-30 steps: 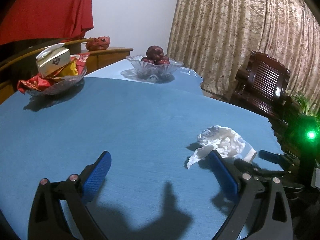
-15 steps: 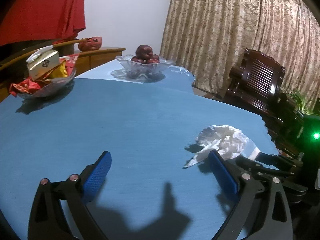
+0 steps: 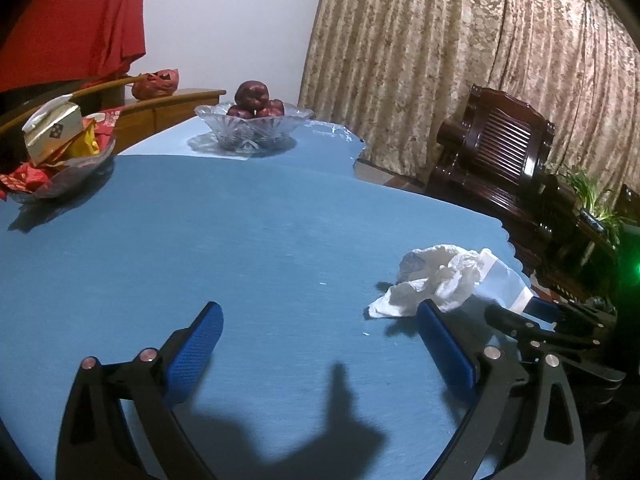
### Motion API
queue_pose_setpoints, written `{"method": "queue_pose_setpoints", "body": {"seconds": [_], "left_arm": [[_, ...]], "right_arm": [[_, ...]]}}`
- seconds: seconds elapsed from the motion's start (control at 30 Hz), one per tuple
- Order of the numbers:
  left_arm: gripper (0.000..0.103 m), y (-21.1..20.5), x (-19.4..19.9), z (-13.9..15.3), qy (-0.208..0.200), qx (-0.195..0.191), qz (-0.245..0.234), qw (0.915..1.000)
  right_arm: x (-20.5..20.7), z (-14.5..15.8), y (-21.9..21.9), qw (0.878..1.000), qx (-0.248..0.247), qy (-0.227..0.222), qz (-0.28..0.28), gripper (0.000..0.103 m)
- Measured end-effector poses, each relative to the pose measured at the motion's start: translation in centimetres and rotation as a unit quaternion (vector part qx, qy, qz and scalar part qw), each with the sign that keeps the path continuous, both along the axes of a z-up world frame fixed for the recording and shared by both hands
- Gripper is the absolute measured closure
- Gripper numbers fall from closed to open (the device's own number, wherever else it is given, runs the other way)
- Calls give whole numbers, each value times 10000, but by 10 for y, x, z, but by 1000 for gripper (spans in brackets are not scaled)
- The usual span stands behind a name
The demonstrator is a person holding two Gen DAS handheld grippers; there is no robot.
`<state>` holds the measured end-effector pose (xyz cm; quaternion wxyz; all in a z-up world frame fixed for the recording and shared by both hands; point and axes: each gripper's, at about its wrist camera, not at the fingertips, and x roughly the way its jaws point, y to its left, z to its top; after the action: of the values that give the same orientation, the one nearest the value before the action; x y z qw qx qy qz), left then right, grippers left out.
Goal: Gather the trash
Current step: 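Grasp the crumpled white tissue with the left tool while the right tool holds the cup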
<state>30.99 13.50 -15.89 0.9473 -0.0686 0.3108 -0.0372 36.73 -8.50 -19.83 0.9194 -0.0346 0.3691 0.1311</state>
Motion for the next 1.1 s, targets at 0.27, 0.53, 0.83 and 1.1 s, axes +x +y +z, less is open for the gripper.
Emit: {"method": "queue_pose_setpoints", "body": {"seconds": [0.27, 0.53, 0.83, 1.1], "left_arm": [[9, -22, 10, 1, 35, -44, -205, 9998], [11, -57, 37, -4, 136, 13, -472, 9988], [14, -102, 82, -20, 470, 132, -791, 9957], [14, -130, 111, -33, 854, 73, -922, 9920]], "right_arm": [[-4, 4, -18, 9999, -47, -21, -112, 51], [0, 12, -44, 9991, -113, -70, -402, 51], [10, 13, -77, 9968, -53, -46, -801, 51], [15, 9, -96, 9944, 207, 57, -1036, 51]]}}
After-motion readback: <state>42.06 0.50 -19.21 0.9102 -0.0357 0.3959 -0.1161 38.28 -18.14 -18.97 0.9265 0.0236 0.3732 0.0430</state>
